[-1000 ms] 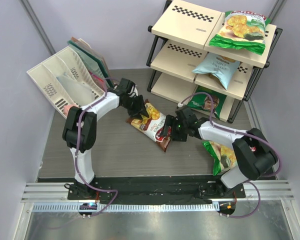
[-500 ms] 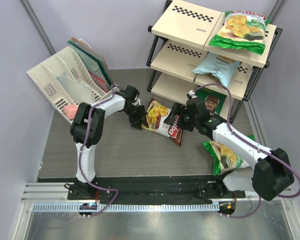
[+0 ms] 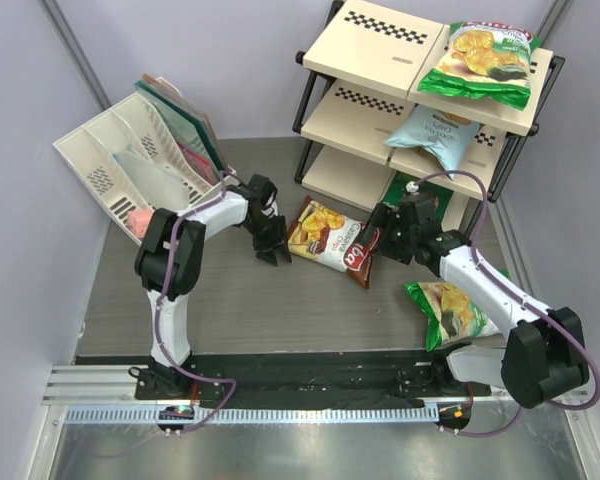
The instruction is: Place and organize the chips bags onto the shelf
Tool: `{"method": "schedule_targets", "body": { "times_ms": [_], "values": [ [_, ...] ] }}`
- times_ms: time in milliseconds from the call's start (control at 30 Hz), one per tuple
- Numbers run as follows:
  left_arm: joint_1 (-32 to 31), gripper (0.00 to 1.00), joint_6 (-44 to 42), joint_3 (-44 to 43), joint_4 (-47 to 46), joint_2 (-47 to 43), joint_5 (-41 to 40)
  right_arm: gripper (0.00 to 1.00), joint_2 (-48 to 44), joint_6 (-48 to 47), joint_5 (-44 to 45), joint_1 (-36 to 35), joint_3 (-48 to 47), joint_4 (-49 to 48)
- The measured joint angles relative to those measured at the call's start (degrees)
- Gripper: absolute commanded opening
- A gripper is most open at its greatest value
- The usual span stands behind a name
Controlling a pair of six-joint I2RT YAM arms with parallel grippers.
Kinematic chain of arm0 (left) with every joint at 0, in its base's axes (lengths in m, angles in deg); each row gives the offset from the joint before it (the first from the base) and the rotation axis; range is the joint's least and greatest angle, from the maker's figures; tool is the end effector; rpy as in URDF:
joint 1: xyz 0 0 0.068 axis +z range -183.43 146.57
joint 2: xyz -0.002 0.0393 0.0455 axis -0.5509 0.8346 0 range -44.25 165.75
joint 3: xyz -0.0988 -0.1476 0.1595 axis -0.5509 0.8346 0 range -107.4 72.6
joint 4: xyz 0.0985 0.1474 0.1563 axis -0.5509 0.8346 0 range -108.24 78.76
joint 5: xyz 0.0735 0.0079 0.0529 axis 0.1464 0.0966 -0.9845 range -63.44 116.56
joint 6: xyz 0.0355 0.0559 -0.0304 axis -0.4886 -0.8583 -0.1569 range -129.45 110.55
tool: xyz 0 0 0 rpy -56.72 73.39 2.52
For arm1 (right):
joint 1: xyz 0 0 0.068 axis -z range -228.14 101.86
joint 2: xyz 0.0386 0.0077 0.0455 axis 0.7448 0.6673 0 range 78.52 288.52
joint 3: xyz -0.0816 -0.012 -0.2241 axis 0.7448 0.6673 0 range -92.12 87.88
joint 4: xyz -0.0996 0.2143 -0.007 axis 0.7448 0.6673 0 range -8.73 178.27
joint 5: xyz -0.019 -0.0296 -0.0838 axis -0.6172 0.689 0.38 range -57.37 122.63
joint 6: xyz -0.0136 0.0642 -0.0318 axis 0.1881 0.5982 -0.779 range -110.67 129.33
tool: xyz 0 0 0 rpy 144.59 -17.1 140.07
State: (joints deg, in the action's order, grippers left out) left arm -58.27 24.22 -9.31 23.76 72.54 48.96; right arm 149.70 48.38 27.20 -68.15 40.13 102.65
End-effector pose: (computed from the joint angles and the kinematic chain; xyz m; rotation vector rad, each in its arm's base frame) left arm 0.3221 -0.1745 0.1155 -0.1657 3.0513 -0.6993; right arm 0.2474 0.0963 0.2036 0.3551 2.4075 0.5994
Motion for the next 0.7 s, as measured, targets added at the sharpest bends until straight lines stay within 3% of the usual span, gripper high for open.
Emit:
{"method": "schedule_targets", "body": {
  "times_ms": [367,700],
  "values": [
    [0.0,0.43,-0.2,2.8,1.4,-3.4,-1.9,0.89,3.3,-5.3,1.0,2.5,0.0,3.5],
    [0.3,0.4,-1.0,2.6,2.3,-3.9,-1.8,0.89,7.9,-5.7,-2.6,2.9,1.2,-2.4]
  ]
}}
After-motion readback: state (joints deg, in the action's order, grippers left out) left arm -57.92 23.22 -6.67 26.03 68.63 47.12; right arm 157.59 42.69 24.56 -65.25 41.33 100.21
